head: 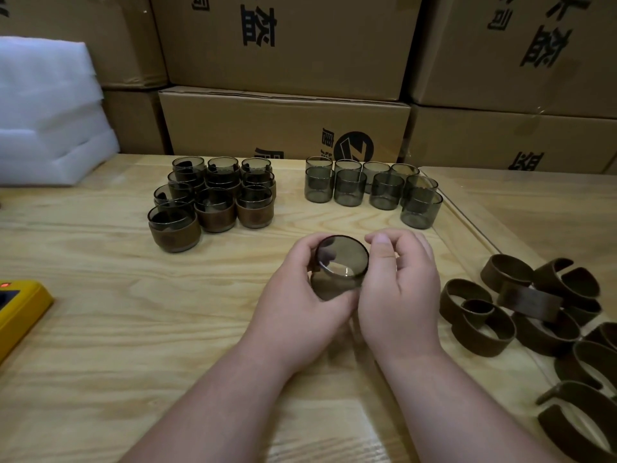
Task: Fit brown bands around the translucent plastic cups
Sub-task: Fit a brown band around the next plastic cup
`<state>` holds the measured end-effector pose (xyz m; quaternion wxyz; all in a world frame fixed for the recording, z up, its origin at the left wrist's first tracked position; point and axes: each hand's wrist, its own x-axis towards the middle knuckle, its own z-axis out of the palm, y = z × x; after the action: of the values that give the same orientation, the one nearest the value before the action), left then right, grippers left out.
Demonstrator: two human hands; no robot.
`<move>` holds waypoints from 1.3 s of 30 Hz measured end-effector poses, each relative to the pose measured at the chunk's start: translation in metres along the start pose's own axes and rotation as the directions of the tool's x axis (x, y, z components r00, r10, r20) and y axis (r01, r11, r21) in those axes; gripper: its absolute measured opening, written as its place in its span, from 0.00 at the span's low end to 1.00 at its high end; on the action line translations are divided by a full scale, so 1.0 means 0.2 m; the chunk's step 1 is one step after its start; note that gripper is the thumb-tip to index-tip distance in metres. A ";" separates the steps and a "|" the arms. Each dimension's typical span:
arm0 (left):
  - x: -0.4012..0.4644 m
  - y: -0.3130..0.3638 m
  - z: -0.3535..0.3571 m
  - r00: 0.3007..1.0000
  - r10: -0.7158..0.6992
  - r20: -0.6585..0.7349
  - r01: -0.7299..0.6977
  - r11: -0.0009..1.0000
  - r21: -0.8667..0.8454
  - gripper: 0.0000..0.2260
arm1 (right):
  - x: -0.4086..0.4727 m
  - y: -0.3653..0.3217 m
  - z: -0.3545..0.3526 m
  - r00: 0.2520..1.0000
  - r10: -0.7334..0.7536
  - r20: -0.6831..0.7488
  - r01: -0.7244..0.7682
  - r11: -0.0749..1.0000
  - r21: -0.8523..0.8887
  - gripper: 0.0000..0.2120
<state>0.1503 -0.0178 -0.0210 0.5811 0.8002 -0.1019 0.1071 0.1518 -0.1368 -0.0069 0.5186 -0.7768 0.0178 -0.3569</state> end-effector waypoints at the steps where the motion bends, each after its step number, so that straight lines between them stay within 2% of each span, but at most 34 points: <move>1: 0.00 0.00 0.00 1.000 -0.011 0.018 0.011 1.000 0.028 0.28 | 0.00 0.00 0.00 1.000 -0.029 -0.007 0.029 0.999 -0.042 0.13; 5: -0.02 -0.01 0.00 0.994 -0.035 0.105 0.018 0.986 0.165 0.29 | 0.00 0.00 -0.01 0.998 -0.068 0.007 0.068 0.982 -0.176 0.07; 7: -0.01 -0.01 0.00 0.991 -0.047 0.122 0.018 0.975 0.223 0.30 | 0.01 -0.01 -0.02 0.996 -0.078 0.035 0.084 0.971 -0.225 0.08; 13: -0.01 0.00 0.01 0.981 -0.079 0.178 0.025 0.957 0.290 0.35 | 0.10 -0.02 -0.16 0.994 0.034 0.102 0.011 0.914 -0.406 0.07; 15: -0.01 0.00 0.01 0.979 -0.087 0.183 0.026 0.949 0.313 0.37 | 0.12 -0.03 -0.22 0.983 0.097 0.153 -0.002 0.851 -0.525 0.06; 18: -0.01 -0.01 0.00 0.978 -0.093 0.186 0.026 0.942 0.335 0.38 | 0.12 -0.06 -0.30 0.936 0.269 0.226 -0.025 0.691 -0.722 0.11; 21: -0.01 0.00 0.00 0.978 -0.102 0.185 0.035 0.942 0.333 0.38 | 0.12 -0.10 -0.35 0.885 0.393 0.251 -0.022 0.573 -0.819 0.15; 24: -0.01 -0.01 0.00 0.975 -0.106 0.193 0.038 0.945 0.324 0.40 | 0.14 -0.11 -0.38 0.844 0.461 0.274 -0.008 0.521 -0.854 0.18; 26: -0.02 -0.01 0.00 0.974 -0.111 0.200 0.046 0.952 0.302 0.41 | 0.15 -0.11 -0.39 0.826 0.494 0.271 -0.032 0.522 -0.852 0.20; 30: -0.02 0.00 -0.01 0.974 -0.111 0.196 0.056 0.962 0.267 0.41 | 0.17 -0.07 -0.41 0.849 0.471 0.240 -0.071 0.552 -0.831 0.20; 39: -0.02 0.00 -0.01 0.976 -0.103 0.192 0.055 0.969 0.239 0.40 | 0.19 -0.01 -0.43 0.839 0.497 0.220 -0.095 0.532 -0.841 0.23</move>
<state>0.1465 -0.0159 -0.0219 0.4740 0.8728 -0.1155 0.0126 0.1306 -0.2187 0.0339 0.1549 -0.9678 0.1961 -0.0299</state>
